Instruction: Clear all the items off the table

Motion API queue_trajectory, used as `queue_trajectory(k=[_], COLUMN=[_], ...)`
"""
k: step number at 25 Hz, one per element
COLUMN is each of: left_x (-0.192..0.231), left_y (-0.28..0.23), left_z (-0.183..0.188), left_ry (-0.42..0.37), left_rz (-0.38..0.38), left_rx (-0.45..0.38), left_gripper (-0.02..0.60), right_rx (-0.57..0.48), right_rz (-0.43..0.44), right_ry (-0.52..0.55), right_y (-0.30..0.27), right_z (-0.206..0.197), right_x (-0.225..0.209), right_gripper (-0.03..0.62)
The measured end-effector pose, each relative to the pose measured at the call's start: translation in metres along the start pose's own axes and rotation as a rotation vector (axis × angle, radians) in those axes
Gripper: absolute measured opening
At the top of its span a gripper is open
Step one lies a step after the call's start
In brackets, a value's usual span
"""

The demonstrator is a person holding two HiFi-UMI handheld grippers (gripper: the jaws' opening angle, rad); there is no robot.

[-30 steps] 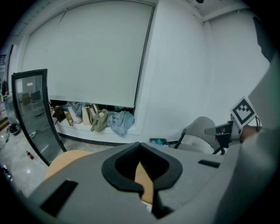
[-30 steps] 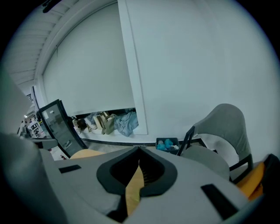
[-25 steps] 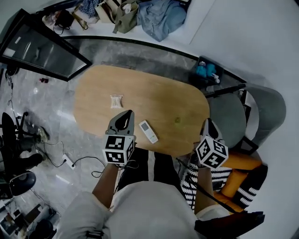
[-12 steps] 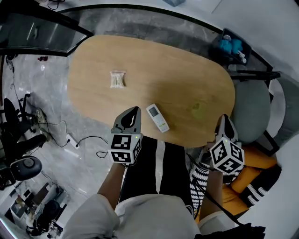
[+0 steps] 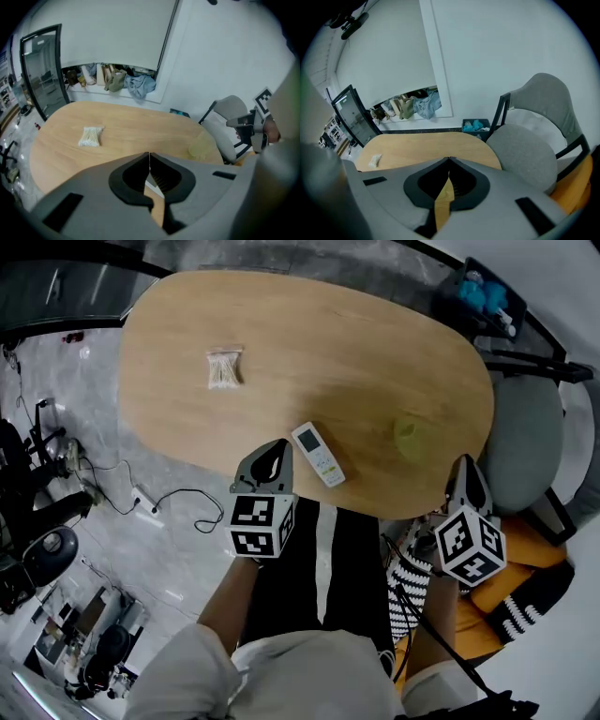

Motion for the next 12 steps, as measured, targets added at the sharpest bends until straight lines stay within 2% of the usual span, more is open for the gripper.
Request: queue_trajectory(k=[2,4,8,12], left_x=[-0.006,-0.013,-0.024,-0.036], left_y=[-0.009,-0.016,-0.033,-0.055], left_z=[-0.013,-0.025,-0.049,-0.077], left_ry=[0.043,0.069,0.114,0.208], left_rz=[0.015,0.04,0.12,0.177], left_rx=[0.043,0.068,0.095,0.135], left_gripper=[0.011,0.076,0.139,0.251], right_rx=[0.005,0.013,0.029,0.046], right_rz=[0.001,0.0,0.002,0.005], right_ry=[-0.005,-0.012,-0.01,-0.004], right_y=[-0.004,-0.007,-0.014,-0.019], right_z=[-0.003,-0.007,-0.016,-0.026], right_x=[-0.001,-0.002,-0.006,-0.016], right_gripper=[0.025,0.025,0.025,0.025])
Point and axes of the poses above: the fingertips, and each gripper's own axes: y backward along the fingers, x to its left, z out of its top, the point moved 1 cm from there along y, backward along the fingers, and after that the axes turned 2 degrees about x, right-handed, at the moved point
